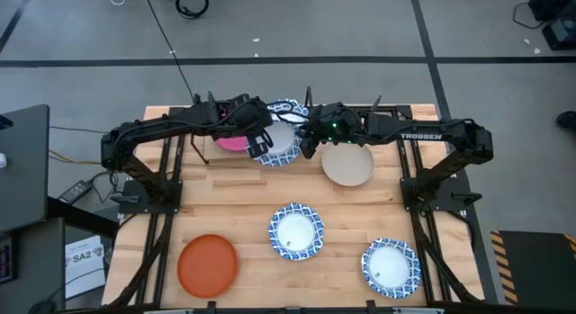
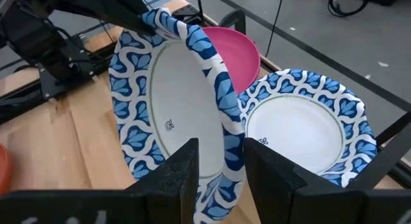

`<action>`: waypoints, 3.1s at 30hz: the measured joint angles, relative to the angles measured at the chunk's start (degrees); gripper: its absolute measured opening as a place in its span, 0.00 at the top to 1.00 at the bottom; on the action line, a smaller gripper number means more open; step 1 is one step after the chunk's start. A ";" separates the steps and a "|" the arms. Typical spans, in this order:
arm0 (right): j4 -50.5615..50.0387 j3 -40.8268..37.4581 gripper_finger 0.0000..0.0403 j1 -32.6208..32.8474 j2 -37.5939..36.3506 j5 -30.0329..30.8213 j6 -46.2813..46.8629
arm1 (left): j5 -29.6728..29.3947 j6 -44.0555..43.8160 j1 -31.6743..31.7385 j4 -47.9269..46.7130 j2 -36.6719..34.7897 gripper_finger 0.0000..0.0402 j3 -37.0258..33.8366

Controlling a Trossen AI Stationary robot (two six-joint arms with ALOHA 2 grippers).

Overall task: Place and stack plates onto a shelf
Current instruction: Stack the blue patterned bowl on top of the blue patterned bowl on the shelf

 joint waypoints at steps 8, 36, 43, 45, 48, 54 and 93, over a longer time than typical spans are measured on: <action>0.02 0.01 0.68 0.00 0.00 2.01 -2.33 | 1.66 -0.29 -0.77 -1.71 0.00 0.97 0.00; 0.36 0.02 0.96 0.00 0.00 -4.01 -4.87 | 2.12 -2.23 -0.73 0.09 0.00 0.97 0.00; 0.39 0.02 0.97 0.00 0.00 -4.00 -4.58 | 2.12 -2.14 -0.73 0.09 0.00 0.94 0.00; 0.39 0.02 0.98 0.00 0.00 -3.98 -4.60 | 2.12 -2.16 -0.73 0.04 0.00 0.91 0.00; 0.39 0.02 0.98 0.00 0.00 -3.97 -4.60 | 2.12 -2.16 -0.73 0.02 0.00 0.86 0.00; 0.35 0.02 0.98 -0.02 0.00 -3.90 -4.60 | 2.13 -2.18 -0.71 -0.03 0.00 0.74 0.00; 9.38 0.09 0.98 -19.35 6.46 -14.00 0.25 | -10.86 -24.78 -22.43 -12.72 -10.69 0.69 -4.79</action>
